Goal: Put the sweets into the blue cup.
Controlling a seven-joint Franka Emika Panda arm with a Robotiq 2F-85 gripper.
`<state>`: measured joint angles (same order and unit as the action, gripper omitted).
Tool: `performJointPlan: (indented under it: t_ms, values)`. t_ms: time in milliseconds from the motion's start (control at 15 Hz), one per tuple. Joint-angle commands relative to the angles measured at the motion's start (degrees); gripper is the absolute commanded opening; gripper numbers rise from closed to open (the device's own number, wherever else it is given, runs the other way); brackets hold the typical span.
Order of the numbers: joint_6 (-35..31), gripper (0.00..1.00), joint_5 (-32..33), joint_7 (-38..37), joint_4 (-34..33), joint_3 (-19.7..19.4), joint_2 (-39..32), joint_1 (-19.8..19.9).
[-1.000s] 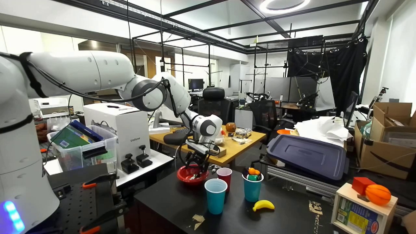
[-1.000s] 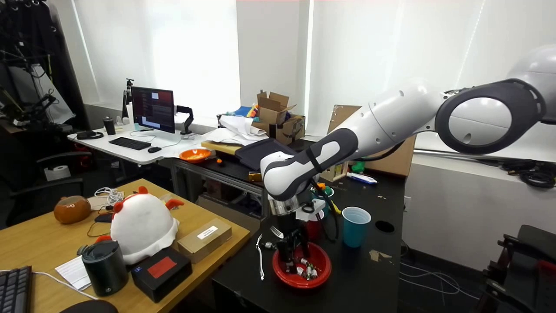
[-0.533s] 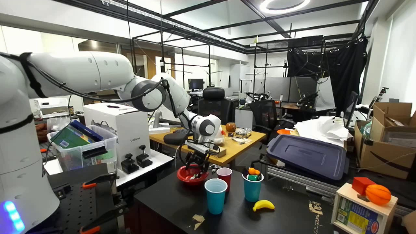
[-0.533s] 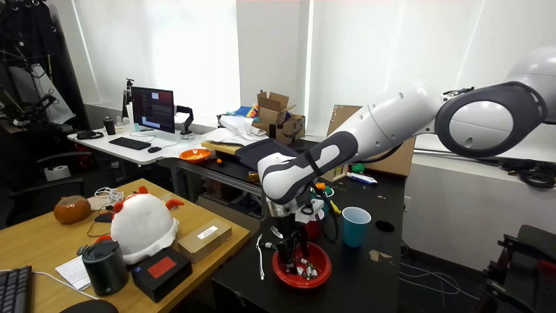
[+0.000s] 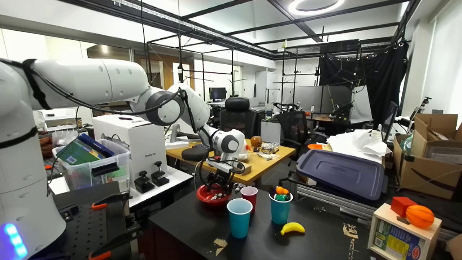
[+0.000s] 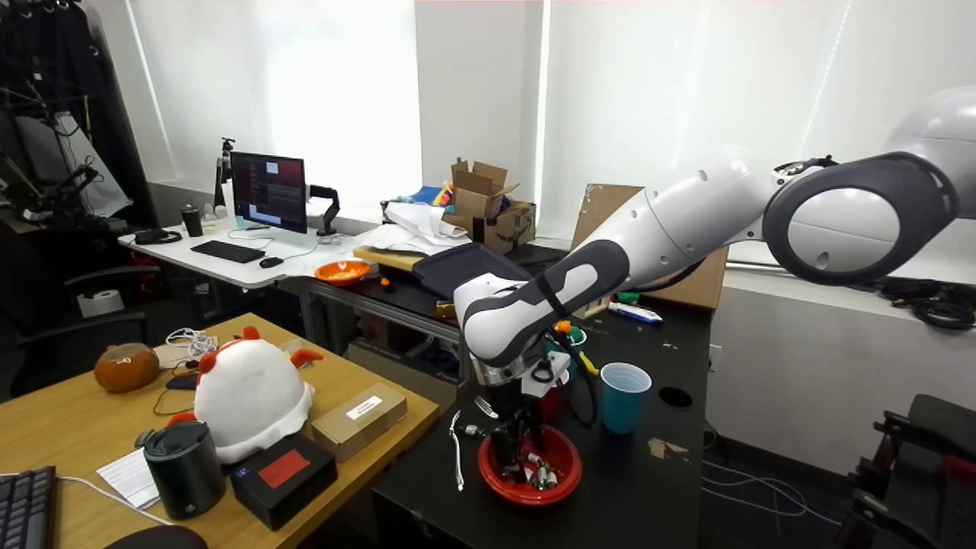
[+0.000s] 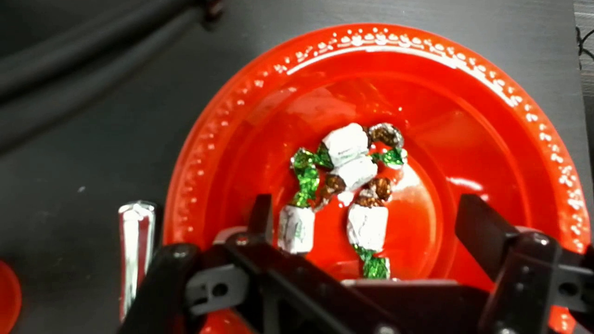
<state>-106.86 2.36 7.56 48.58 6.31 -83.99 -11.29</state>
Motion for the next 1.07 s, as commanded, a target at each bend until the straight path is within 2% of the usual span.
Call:
performJointPlan:
  t_ms: [0,600,1000]
  values:
    - [-1.12,1.0,-0.25,0.24,-1.22,-0.37,0.0,-0.9]
    - [-2.04,1.0,0.89,0.41,0.63,-1.53,-0.19,-2.55]
    - [-0.87,1.0,3.31,0.19,-1.45,-3.29,-0.22,-2.96]
